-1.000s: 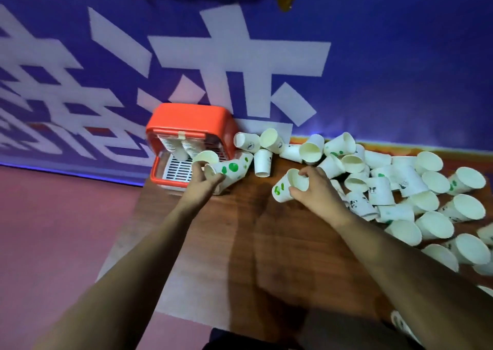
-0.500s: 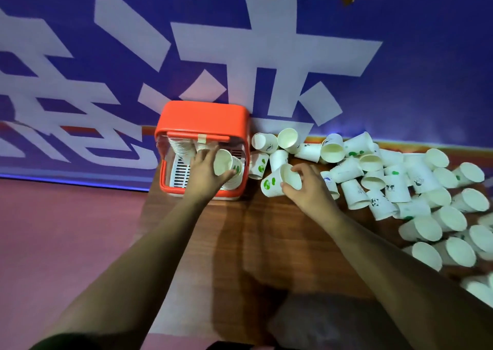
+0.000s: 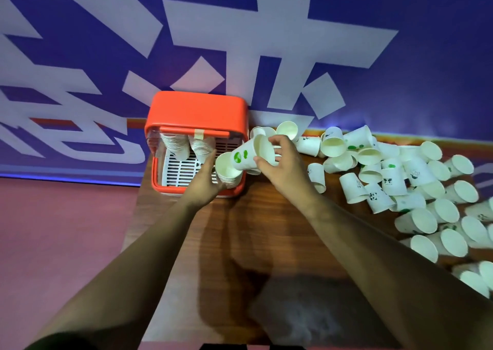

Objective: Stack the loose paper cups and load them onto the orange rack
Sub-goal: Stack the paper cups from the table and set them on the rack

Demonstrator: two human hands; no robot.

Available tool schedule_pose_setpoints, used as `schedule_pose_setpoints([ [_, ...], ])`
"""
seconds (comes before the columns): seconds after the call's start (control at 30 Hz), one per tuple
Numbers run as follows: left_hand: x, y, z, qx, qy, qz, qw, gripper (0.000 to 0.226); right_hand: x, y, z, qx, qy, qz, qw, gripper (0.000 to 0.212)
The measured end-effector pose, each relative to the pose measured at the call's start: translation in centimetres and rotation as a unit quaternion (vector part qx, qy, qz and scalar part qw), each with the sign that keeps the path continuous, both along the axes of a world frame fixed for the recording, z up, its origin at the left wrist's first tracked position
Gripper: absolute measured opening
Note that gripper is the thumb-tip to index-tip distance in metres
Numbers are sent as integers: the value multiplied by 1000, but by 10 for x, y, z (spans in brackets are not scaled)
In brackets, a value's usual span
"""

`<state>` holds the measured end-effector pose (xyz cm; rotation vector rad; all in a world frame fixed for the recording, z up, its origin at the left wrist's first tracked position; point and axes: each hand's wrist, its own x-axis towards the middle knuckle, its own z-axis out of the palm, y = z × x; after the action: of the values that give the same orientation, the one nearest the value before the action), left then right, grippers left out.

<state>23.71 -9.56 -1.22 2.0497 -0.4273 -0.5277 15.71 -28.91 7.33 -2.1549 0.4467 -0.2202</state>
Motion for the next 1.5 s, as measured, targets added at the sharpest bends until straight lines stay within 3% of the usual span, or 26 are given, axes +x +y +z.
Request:
schedule_pose_setpoints([
  [0.2,5,12,-4,-52,89,51,993,47,19,25,-16,-85,5,69,994,56],
  [0.43,12,22,-15,-88,146,68,983,47,32,41,-45,-176,42,158,971,64],
  [0.67,14,26,-20,-66,171,65,981,37,36,47,-61,-94,59,107,988,77],
  [0.93,20,21,-29,-35,162,71,984,31,35,49,-92,66,147,-20,987,69],
  [1.27,29,5,-30,-85,145,93,981,41,61,57,-113,121,105,-73,984,43],
  [1.5,45,-4,-43,-72,162,86,980,48,84,64,-128,148,116,-53,981,57],
])
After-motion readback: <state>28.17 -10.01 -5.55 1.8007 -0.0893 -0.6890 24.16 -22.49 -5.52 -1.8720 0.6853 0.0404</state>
